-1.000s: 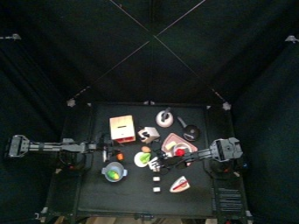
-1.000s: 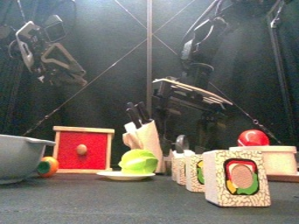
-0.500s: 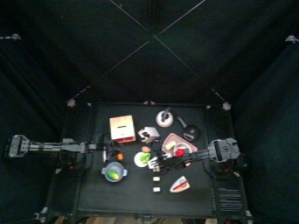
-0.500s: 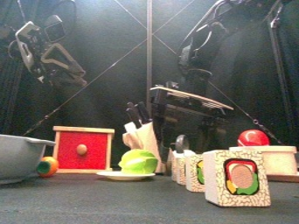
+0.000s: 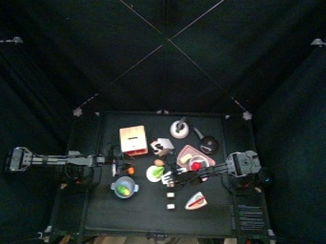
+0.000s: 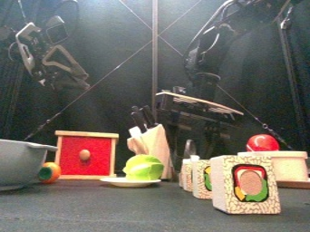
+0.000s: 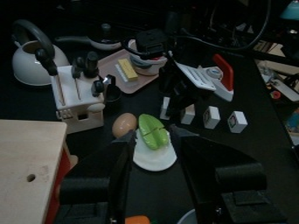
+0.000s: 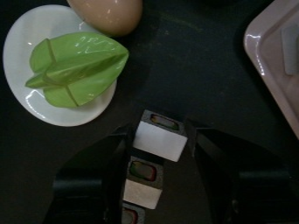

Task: Grab white sushi piece

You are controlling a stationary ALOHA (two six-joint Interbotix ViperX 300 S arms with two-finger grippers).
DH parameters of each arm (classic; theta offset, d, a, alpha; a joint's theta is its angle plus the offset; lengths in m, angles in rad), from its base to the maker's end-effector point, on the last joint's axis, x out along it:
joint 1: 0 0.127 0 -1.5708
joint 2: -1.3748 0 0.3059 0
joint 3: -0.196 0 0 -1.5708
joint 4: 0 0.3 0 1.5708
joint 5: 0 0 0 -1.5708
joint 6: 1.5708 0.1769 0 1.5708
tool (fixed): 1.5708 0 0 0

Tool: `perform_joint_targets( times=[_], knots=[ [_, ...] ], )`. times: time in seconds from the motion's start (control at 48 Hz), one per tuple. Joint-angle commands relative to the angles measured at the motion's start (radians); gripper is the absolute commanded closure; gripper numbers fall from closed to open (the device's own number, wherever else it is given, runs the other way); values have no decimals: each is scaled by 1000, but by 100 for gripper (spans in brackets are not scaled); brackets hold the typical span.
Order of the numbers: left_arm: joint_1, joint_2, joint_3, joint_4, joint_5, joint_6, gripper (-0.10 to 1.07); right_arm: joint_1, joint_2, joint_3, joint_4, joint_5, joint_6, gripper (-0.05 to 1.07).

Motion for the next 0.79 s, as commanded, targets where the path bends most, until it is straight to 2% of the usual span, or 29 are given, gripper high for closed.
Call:
perform_joint_targets(
  times=[0.0, 0.229, 0.438, 0.771],
  knots=[
    [0, 2, -12, 0, -6, 0, 21, 0, -21, -21, -2, 0, 2, 26],
    [0, 2, -12, 0, -6, 0, 21, 9, -40, -28, -5, 5, -9, 31],
    [0, 2, -12, 0, -3, 0, 21, 28, -54, -44, -26, 55, -11, 31],
    [0, 2, -12, -9, -3, 0, 21, 35, -55, -48, -26, 58, -23, 31]
  ],
)
